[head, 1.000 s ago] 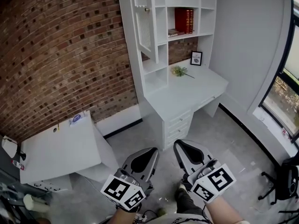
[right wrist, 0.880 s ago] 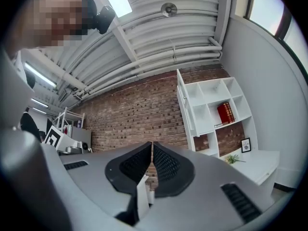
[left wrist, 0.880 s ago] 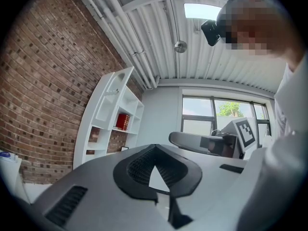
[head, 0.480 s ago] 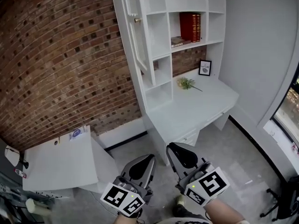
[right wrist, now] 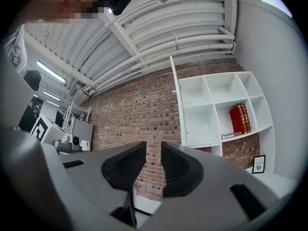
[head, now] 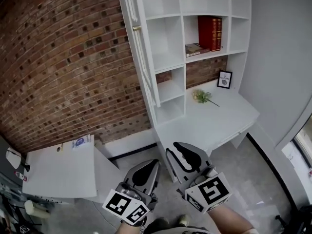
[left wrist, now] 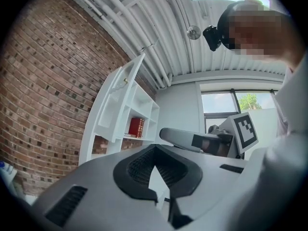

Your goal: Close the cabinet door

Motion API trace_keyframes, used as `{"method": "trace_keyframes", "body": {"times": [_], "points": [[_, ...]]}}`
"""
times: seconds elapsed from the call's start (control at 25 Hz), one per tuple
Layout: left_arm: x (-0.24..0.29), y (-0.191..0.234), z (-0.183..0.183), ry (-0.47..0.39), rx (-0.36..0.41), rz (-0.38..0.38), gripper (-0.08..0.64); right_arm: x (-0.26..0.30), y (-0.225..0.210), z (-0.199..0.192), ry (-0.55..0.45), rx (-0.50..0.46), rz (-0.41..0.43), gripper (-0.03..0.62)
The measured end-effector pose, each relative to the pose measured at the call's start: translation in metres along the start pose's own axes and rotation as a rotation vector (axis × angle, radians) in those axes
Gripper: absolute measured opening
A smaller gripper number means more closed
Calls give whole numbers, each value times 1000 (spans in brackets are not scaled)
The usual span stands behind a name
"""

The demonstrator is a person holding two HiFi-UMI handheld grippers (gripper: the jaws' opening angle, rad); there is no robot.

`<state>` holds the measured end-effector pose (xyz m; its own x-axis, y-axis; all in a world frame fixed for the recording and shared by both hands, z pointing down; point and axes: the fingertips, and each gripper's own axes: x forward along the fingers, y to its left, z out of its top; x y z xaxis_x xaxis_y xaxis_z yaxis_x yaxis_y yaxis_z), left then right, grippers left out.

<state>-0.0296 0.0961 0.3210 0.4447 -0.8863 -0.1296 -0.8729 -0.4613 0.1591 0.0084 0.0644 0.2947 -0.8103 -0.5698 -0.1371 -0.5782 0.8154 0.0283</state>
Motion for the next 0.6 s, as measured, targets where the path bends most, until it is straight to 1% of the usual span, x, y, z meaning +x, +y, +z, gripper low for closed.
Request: {"method": "trace_keyframes", "body": {"times": [0.16, 0.32, 0.6], "points": [[23, 19, 1, -9, 6, 6, 11, 30, -22, -6, 12, -46, -17, 84], [45, 53, 3, -15, 0, 11, 11, 68, -47, -8, 18, -78, -48, 92], [94, 115, 23, -50, 24, -35, 11, 146, -87, -7, 9, -184, -136, 142]]}}
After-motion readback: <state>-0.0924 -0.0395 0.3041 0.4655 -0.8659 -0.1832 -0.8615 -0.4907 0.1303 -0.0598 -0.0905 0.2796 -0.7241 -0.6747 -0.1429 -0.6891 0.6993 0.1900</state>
